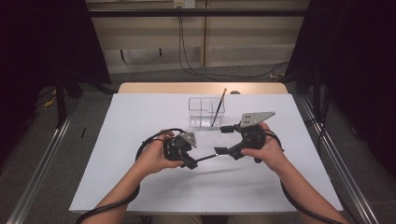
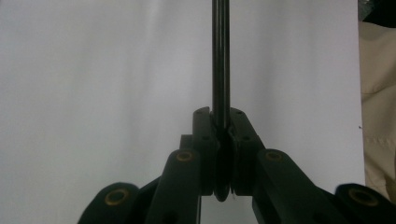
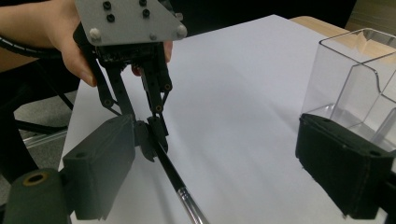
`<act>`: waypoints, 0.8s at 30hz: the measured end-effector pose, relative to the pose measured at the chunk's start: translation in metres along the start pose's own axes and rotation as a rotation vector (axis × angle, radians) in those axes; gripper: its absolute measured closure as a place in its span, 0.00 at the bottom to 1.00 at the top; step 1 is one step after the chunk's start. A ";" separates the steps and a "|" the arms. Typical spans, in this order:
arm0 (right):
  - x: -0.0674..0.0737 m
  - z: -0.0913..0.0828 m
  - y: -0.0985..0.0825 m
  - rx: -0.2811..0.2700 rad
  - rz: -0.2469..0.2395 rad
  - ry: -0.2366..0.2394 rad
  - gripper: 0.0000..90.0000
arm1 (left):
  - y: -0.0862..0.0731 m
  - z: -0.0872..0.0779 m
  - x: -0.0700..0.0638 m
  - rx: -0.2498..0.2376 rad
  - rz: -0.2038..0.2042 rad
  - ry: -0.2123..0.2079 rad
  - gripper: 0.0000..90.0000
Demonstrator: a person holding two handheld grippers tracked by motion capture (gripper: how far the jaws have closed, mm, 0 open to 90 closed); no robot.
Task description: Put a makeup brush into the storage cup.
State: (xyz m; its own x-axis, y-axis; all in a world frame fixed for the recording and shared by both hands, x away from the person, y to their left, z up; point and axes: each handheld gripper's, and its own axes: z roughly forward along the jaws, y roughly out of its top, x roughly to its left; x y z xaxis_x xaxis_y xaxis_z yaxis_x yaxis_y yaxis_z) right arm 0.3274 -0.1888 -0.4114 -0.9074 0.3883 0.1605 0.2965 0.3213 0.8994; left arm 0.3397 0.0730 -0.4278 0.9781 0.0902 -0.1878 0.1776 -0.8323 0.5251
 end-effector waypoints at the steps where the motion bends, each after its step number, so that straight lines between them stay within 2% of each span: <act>1: 0.000 0.000 0.000 0.003 -0.001 0.000 0.12 | 0.000 -0.001 0.000 -0.002 -0.001 -0.003 0.93; 7: 0.001 -0.003 -0.004 -0.024 -0.003 -0.013 0.12 | -0.002 -0.001 0.000 -0.011 -0.001 0.004 0.93; 14: 0.001 -0.008 -0.003 -0.056 -0.002 -0.025 0.12 | -0.001 -0.002 0.000 -0.020 -0.002 -0.010 0.93; 24: 0.002 -0.008 -0.002 -0.066 -0.005 -0.028 0.12 | -0.002 -0.006 0.000 -0.076 -0.004 -0.005 0.93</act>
State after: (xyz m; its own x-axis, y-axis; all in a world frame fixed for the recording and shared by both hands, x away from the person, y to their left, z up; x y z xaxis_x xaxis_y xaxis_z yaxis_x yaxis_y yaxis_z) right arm 0.3226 -0.1953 -0.4092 -0.8999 0.4110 0.1458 0.2714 0.2662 0.9249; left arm 0.3395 0.0779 -0.4244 0.9767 0.0902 -0.1945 0.1894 -0.7879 0.5859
